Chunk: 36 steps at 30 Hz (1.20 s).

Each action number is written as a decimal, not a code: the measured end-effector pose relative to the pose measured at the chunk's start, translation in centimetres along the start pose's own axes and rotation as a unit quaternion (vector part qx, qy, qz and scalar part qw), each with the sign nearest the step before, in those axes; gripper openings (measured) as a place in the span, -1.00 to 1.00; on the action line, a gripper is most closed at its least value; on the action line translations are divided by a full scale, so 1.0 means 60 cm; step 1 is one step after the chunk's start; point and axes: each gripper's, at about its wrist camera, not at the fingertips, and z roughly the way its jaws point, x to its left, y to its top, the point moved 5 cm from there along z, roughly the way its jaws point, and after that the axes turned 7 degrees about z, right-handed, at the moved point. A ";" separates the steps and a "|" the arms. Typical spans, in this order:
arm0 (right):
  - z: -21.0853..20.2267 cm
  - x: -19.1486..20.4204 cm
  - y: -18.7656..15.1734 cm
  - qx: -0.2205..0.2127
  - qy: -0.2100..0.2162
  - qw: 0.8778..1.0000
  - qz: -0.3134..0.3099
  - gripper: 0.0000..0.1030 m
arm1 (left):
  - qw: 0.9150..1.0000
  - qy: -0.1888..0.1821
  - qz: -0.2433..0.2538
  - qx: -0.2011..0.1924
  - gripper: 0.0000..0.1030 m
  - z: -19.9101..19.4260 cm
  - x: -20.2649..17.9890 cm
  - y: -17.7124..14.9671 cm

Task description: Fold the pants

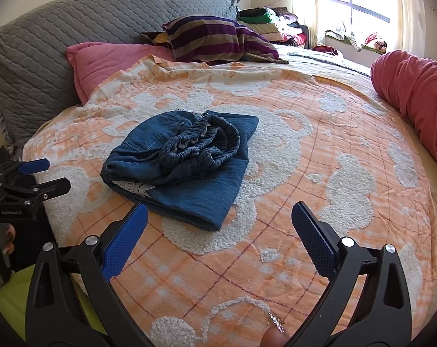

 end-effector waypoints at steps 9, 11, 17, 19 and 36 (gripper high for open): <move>0.001 -0.010 0.000 -0.002 -0.010 1.000 0.006 0.82 | 1.000 0.001 0.002 0.001 0.91 0.000 0.000 0.000; 0.001 -0.015 0.001 -0.003 -0.015 1.000 0.008 0.82 | 1.000 0.001 0.003 0.002 0.91 0.001 0.000 -0.001; -0.001 -0.036 0.002 -0.007 -0.035 0.999 0.016 0.82 | 1.000 0.019 0.009 0.012 0.91 0.007 0.008 -0.003; -0.002 -0.050 0.002 -0.007 -0.047 0.999 0.021 0.82 | 1.000 0.014 0.005 0.016 0.91 0.009 0.009 -0.004; 0.040 -0.432 -0.001 0.037 -0.274 0.947 0.165 0.82 | 0.981 0.142 -0.099 0.086 0.91 0.200 0.311 0.082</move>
